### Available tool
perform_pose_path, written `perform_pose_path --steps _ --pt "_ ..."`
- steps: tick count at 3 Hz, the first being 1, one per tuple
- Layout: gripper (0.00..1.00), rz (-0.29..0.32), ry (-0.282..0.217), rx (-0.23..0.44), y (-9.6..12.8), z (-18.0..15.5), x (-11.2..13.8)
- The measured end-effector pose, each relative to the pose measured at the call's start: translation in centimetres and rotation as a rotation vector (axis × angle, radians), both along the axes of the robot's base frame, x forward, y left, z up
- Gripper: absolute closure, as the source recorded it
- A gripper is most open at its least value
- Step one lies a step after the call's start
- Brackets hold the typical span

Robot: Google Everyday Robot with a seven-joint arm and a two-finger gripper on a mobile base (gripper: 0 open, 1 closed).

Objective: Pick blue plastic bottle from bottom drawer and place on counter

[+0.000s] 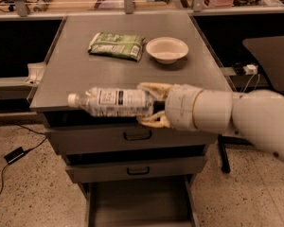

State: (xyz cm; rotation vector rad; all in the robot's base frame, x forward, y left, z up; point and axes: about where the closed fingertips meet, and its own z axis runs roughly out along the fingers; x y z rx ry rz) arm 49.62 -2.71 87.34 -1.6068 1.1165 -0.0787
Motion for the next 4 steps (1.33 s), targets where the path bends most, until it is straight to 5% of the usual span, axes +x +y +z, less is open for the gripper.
perform_pose_path --steps 1,2,3,4 --pt "1.0 -0.081 0.049 0.063 -0.1 4.1 4.9" --pt "1.0 -0.173 0.071 0.041 -0.5 7.1 9.4" --pt "1.0 -0.273 0.141 -0.059 -3.0 5.8 13.8" --pt "1.0 -0.365 0.363 -0.073 -4.4 1.0 18.4"
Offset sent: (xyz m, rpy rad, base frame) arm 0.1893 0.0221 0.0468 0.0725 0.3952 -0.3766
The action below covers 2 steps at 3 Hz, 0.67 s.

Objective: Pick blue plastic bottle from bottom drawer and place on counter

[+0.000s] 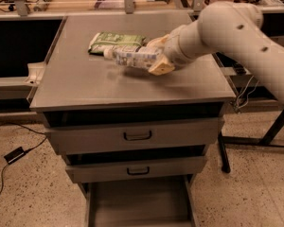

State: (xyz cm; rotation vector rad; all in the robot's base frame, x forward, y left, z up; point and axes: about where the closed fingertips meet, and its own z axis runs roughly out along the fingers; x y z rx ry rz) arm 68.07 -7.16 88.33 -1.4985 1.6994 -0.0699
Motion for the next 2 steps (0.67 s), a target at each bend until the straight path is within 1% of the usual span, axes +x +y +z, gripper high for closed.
perform_pose_path --steps 1,2 --pt "0.81 0.012 0.087 0.004 2.96 -0.99 0.12" --pt "0.59 0.013 0.088 0.004 3.01 -1.07 0.1"
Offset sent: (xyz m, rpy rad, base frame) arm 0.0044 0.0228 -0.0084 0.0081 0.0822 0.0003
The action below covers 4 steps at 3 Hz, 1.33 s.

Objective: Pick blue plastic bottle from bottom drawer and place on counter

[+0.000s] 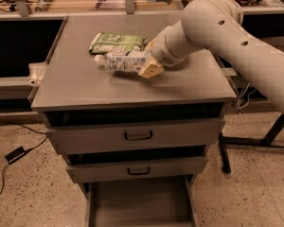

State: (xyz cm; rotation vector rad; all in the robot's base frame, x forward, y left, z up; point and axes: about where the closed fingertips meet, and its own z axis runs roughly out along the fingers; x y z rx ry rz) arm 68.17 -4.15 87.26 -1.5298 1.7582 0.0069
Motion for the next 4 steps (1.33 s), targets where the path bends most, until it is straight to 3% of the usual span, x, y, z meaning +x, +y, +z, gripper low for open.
perform_pose_path --steps 2,3,4 --pt "0.12 0.0 0.0 0.0 0.01 -0.01 0.0" --pt "0.0 0.0 0.0 0.0 0.01 -0.01 0.0" --pt "0.0 0.0 0.0 0.0 0.01 -0.01 0.0"
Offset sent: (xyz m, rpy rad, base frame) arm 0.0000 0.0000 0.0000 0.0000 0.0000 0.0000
